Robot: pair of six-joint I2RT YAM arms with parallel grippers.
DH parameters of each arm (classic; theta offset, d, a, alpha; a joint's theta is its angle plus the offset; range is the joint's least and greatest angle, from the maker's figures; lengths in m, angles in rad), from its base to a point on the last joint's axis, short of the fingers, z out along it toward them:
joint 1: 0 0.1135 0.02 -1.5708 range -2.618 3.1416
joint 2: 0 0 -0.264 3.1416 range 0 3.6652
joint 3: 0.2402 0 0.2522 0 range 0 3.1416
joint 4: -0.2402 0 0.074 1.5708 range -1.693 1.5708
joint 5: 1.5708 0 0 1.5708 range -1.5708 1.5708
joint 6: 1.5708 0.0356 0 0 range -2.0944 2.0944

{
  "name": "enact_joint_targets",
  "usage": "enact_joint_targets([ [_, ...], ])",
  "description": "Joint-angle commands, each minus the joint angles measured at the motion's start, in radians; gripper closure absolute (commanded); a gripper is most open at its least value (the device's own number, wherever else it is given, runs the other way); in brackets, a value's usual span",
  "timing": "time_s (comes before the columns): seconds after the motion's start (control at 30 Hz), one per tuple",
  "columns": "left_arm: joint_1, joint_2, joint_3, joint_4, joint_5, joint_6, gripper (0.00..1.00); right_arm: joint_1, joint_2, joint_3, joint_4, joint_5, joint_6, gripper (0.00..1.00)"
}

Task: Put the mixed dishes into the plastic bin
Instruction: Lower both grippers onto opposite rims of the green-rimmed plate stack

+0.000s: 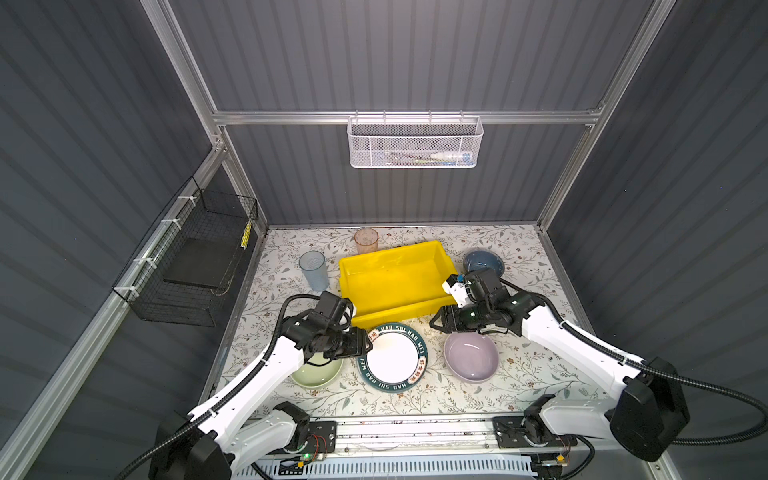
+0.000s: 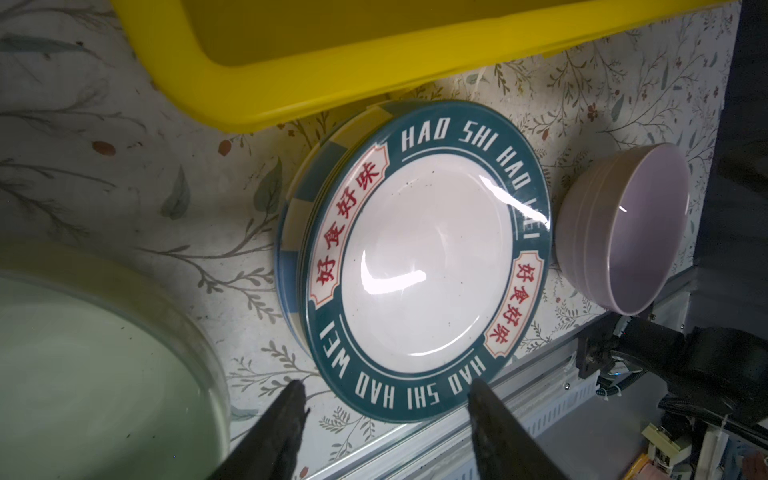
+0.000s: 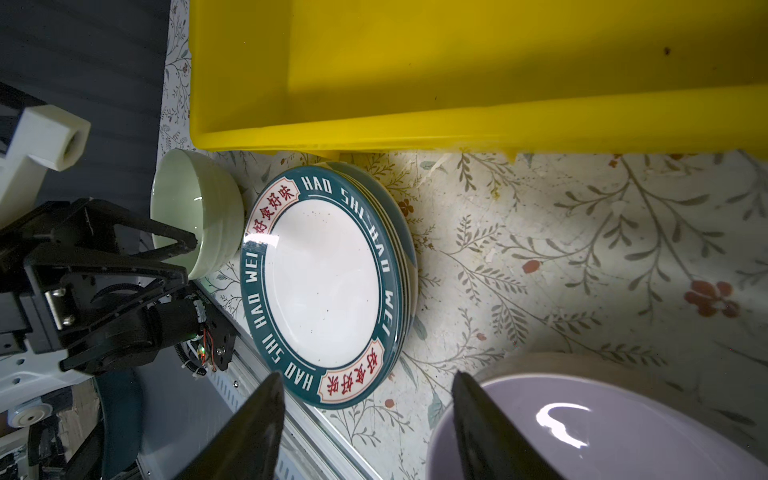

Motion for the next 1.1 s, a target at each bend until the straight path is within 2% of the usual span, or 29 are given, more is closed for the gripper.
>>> enact_joint_targets([
  [0.0, -0.013, 0.010, -0.031, 0.041, -0.027, -0.028, 0.41, 0.022, 0.025, -0.014, 0.035, 0.025, 0.024, 0.38],
  [0.27, -0.028, 0.096, -0.018, 0.058, -0.071, -0.019, 0.52, 0.051, 0.113, -0.016, 0.066, 0.053, 0.059, 0.44],
  [0.5, -0.033, 0.169, 0.011, 0.030, -0.124, 0.015, 0.55, 0.056, 0.171, -0.013, 0.066, 0.055, 0.048, 0.47],
  [0.7, -0.037, 0.223, 0.033, 0.042, -0.113, 0.025, 0.64, 0.070, 0.210, -0.007, 0.083, 0.030, 0.054, 0.51],
  [1.07, -0.043, 0.260, 0.044, 0.049, -0.112, 0.027, 0.74, 0.109, 0.267, 0.000, 0.103, 0.003, 0.069, 0.57],
])
